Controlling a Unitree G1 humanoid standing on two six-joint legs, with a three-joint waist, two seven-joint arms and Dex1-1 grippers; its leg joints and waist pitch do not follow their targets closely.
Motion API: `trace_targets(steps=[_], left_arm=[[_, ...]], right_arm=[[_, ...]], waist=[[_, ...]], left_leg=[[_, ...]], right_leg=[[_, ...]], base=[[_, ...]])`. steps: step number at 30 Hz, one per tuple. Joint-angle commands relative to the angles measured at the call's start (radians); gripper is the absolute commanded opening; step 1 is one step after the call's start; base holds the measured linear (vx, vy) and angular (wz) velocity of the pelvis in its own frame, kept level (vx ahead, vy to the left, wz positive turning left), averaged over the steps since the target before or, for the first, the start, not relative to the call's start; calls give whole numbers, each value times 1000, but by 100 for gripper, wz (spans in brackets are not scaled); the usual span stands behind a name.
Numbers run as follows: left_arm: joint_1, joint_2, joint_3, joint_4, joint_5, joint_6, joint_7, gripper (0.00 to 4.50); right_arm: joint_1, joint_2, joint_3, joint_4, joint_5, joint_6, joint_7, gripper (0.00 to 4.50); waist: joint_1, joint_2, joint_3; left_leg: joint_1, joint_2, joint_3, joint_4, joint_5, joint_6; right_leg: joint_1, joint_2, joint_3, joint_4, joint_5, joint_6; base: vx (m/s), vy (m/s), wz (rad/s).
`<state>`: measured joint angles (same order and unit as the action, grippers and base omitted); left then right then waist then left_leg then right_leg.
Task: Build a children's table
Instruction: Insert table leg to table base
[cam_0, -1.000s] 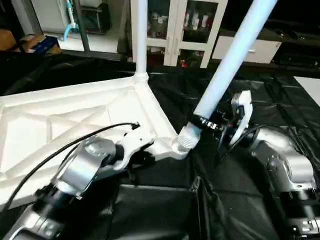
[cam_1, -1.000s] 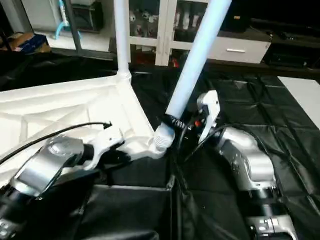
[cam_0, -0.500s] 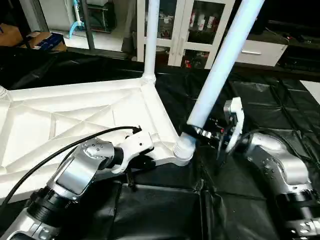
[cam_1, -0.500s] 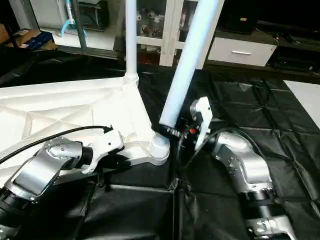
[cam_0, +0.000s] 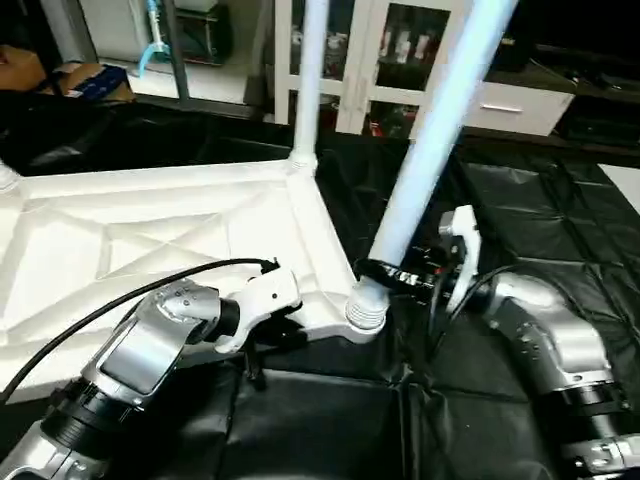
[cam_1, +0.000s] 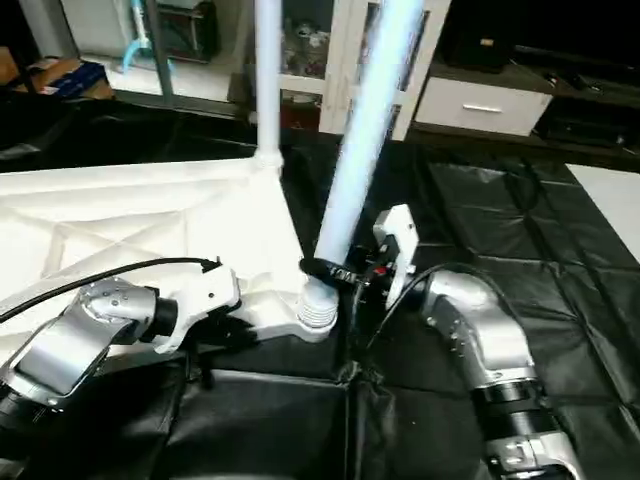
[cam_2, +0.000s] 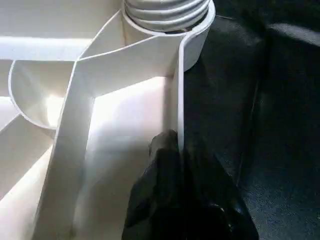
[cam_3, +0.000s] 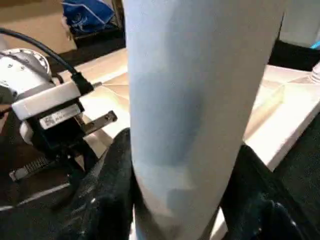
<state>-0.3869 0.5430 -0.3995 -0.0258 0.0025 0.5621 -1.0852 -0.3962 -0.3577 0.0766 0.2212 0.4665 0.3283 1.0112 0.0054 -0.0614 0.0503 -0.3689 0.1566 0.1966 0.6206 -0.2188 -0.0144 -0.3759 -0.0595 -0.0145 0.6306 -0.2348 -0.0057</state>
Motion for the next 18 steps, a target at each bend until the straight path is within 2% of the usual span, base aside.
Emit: trace_targets(steps=[1, 5, 6, 12, 14, 18], left_arm=[[22, -3, -45, -15, -17, 2, -40, 0], [21, -6, -45, -14, -19, -6, -38, 0], [20, -5, -46, -13, -21, -8, -39, 0], [20, -1, -43, -12, -38, -40, -61, 0], [21, 4, -45, -20, -46, -41, -76, 0], [20, 4, -50, -18, -44, -40, -77, 0]], right_arm=[[-18, -4, -12, 14, 11, 12, -4, 181], [-23, -9, -3, 25, 13, 24, 17, 181], [-19, -15, 3, 25, 9, 25, 29, 181], [-27, -28, 18, 56, -19, 28, 49, 181], [-51, -38, 53, 103, -71, 14, 56, 181], [-60, -31, 81, 118, -107, -6, 48, 181]], waist=[[1, 3, -55], [1, 1, -55], [2, -3, -55], [2, -2, -55], [0, 0, -55], [0, 1, -55]], left_leg=[[20, 80, -32, -78, -41, 56], [19, 80, -32, -77, -41, 59], [19, 80, -32, -77, -38, 59], [20, 80, -31, -77, -32, 64], [21, 80, -31, -77, -49, 55], [23, 81, -32, -79, -52, 41]], right_leg=[[31, -84, 39, -60, 23, -287], [31, -85, 39, -60, 21, -288], [32, -85, 39, -59, 21, -286], [30, -84, 38, -59, 32, -290], [29, -84, 38, -61, 11, -294], [28, -83, 38, -60, 15, -287]], base=[[0, 0, 0], [0, 0, 0], [0, 0, 0], [0, 0, 0], [0, 0, 0], [0, 0, 0]])
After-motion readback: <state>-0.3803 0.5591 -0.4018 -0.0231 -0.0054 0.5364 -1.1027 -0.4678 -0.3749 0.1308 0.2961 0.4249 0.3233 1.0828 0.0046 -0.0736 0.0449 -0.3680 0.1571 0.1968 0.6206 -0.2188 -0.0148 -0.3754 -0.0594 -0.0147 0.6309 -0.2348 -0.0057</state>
